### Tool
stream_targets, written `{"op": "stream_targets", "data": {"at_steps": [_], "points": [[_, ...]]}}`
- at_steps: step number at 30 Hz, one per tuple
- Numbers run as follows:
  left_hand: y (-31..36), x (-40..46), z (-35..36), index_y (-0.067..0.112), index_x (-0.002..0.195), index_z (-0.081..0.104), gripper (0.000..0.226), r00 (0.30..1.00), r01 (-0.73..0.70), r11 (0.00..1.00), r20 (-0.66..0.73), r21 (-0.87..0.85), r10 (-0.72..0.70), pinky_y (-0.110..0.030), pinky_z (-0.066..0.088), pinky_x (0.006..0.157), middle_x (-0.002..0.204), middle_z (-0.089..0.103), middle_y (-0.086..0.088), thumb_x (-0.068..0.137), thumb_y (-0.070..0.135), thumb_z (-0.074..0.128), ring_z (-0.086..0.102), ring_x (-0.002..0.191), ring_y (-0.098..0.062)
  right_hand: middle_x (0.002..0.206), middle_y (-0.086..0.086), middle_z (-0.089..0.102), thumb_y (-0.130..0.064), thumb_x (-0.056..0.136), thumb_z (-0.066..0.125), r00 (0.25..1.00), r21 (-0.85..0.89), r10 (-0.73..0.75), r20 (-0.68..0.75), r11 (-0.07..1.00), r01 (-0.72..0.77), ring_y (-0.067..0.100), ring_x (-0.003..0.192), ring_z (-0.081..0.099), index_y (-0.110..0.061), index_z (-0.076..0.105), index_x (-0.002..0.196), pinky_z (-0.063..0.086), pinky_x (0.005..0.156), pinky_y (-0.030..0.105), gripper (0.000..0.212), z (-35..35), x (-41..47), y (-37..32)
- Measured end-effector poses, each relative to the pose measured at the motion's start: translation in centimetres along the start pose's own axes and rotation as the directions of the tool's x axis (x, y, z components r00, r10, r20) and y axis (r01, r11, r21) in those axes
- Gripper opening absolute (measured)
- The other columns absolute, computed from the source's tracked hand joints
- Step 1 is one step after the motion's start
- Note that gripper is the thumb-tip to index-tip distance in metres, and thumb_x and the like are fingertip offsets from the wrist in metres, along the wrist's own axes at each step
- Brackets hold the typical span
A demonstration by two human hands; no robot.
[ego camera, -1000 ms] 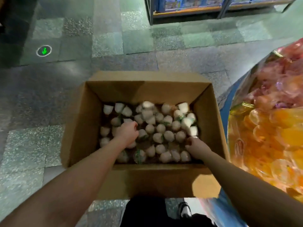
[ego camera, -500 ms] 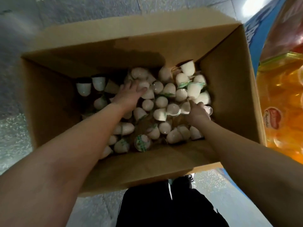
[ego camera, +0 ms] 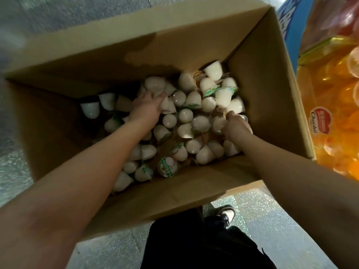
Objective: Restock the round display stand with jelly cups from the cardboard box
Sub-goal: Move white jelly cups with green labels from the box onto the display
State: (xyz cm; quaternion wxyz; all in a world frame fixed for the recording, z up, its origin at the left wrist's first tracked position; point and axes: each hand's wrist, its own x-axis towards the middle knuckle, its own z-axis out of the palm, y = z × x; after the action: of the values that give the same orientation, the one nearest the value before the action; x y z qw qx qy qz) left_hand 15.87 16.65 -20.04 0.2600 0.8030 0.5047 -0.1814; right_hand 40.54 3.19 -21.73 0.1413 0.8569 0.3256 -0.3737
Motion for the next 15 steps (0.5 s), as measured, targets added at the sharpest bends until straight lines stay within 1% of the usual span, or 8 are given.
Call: {"op": "stream_targets", "data": {"at_steps": [2, 3, 5, 7, 8, 10, 12, 15], "points": [[0.8, -2.4, -0.8, 0.034, 0.149, 0.034, 0.057, 0.985, 0.164, 0.916, 0.016, -0.366, -0.17, -0.041, 0.038, 0.108, 0.148, 0.035, -0.012, 0.097, 0.036, 0.055, 0.039, 0.133, -0.031, 0.129, 0.015, 0.052, -0.016, 0.09, 0.053, 1.0, 0.09, -0.013, -0.001, 0.996, 0.013, 0.037, 0.116, 0.055, -0.014, 0.043, 0.128, 0.044, 0.08, 0.039, 0.039, -1.2, -1.7, 1.0], [1.3, -3.7, -1.3, 0.035, 0.147, 0.038, 0.057, 0.973, 0.215, 0.806, 0.049, -0.552, -0.226, -0.04, 0.041, 0.106, 0.146, 0.041, -0.008, 0.094, 0.037, 0.06, 0.045, 0.129, -0.028, 0.124, 0.015, 0.055, -0.019, 0.091, 0.054, 0.999, 0.119, -0.037, -0.018, 0.992, 0.039, 0.036, 0.111, 0.056, -0.013, 0.043, 0.127, 0.043, 0.078, 0.037, 0.039, -1.9, -2.7, 1.6], [2.8, -6.6, -2.2, 0.038, 0.141, 0.045, 0.053, 0.943, 0.304, 0.479, 0.189, -0.823, -0.274, -0.038, 0.049, 0.098, 0.137, 0.053, 0.001, 0.092, 0.037, 0.064, 0.056, 0.117, -0.02, 0.105, 0.009, 0.057, -0.024, 0.09, 0.058, 0.995, 0.219, -0.069, -0.065, 0.972, 0.082, 0.029, 0.094, 0.055, -0.017, 0.045, 0.123, 0.04, 0.074, 0.033, 0.036, -3.7, -5.4, 3.0], [4.8, -9.7, -2.8, 0.036, 0.138, 0.05, 0.048, 0.913, 0.378, 0.113, 0.35, -0.919, -0.209, -0.042, 0.051, 0.095, 0.13, 0.061, -0.002, 0.092, 0.034, 0.065, 0.063, 0.111, -0.021, 0.096, 0.003, 0.06, -0.03, 0.087, 0.062, 0.992, 0.388, -0.094, -0.082, 0.914, 0.118, 0.024, 0.087, 0.057, -0.024, 0.048, 0.114, 0.046, 0.074, 0.035, 0.031, -5.3, -8.1, 5.0], [5.8, -11.2, -2.9, 0.032, 0.137, 0.051, 0.047, 0.908, 0.394, -0.025, 0.394, -0.919, -0.145, -0.045, 0.05, 0.098, 0.128, 0.064, -0.006, 0.092, 0.033, 0.064, 0.063, 0.112, -0.024, 0.095, 0.002, 0.063, -0.03, 0.086, 0.063, 0.991, 0.516, -0.115, -0.066, 0.846, 0.133, 0.024, 0.086, 0.061, -0.027, 0.049, 0.11, 0.051, 0.077, 0.039, 0.028, -6.1, -9.7, 6.1], [8.3, -13.8, -3.1, 0.024, 0.133, 0.054, 0.041, 0.914, 0.394, -0.136, 0.403, -0.909, -0.044, -0.042, 0.045, 0.101, 0.129, 0.063, -0.015, 0.094, 0.034, 0.061, 0.06, 0.115, -0.025, 0.094, 0.005, 0.065, -0.02, 0.089, 0.064, 0.985, 0.821, -0.17, -0.024, 0.559, 0.116, 0.022, 0.081, 0.065, -0.024, 0.053, 0.103, 0.054, 0.076, 0.041, 0.018, -7.3, -12.9, 8.3], [11.5, -16.2, -3.5, 0.018, 0.129, 0.058, 0.041, 0.916, 0.396, -0.144, 0.4, -0.907, -0.005, -0.037, 0.044, 0.087, 0.125, 0.062, -0.02, 0.094, 0.039, 0.059, 0.06, 0.099, -0.027, 0.084, 0.005, 0.064, -0.005, 0.092, 0.057, 0.971, 0.966, -0.237, -0.01, 0.25, 0.071, 0.018, 0.075, 0.063, -0.021, 0.054, 0.101, 0.051, 0.066, 0.031, 0.019, -7.9, -16.2, 10.7], [17.1, -20.0, -4.4, 0.011, 0.123, 0.058, 0.046, 0.902, 0.43, -0.172, 0.427, -0.886, 0.056, -0.032, 0.043, 0.072, 0.102, 0.064, -0.011, 0.091, 0.043, 0.057, 0.06, 0.081, -0.022, 0.082, 0.003, 0.065, 0.0, 0.09, 0.053, 0.927, 0.999, -0.374, -0.026, 0.032, 0.041, 0.012, 0.073, 0.061, -0.023, 0.059, 0.113, 0.046, 0.062, 0.023, 0.034, -8.0, -21.2, 15.1]]}}
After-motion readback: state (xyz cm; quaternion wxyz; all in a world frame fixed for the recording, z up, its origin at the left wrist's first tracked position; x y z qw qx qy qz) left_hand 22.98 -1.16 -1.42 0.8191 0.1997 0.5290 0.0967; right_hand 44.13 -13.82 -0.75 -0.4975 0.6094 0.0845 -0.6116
